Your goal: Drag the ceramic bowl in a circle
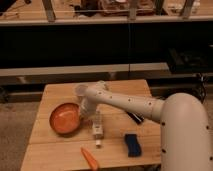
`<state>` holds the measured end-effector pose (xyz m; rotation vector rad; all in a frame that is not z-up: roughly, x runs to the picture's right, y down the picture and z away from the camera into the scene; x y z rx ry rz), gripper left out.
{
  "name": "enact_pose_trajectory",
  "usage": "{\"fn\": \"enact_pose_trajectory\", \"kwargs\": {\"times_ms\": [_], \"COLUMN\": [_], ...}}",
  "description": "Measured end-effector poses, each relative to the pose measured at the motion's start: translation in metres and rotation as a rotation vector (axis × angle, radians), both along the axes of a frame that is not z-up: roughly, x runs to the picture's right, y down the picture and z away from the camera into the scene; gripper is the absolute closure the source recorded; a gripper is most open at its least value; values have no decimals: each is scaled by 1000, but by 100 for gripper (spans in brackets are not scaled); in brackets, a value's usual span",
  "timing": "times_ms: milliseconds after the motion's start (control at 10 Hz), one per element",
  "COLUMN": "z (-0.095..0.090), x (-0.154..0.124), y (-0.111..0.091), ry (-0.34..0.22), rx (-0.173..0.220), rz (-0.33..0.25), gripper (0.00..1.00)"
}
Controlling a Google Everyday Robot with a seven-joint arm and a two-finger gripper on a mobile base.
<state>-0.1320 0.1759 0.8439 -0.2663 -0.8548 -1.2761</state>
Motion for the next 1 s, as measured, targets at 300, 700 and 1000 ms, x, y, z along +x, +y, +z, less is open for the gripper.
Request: {"fn": "enact_pose_trajectory", "kwargs": {"times_ms": [300, 700, 1000], "z": [-33, -41, -25], "x": [3, -52, -94], "y": [29, 47, 29], "ry": [1, -98, -169], "rx": [43, 104, 124], "rz": [-100, -282, -314], "gripper": [88, 88, 88]}}
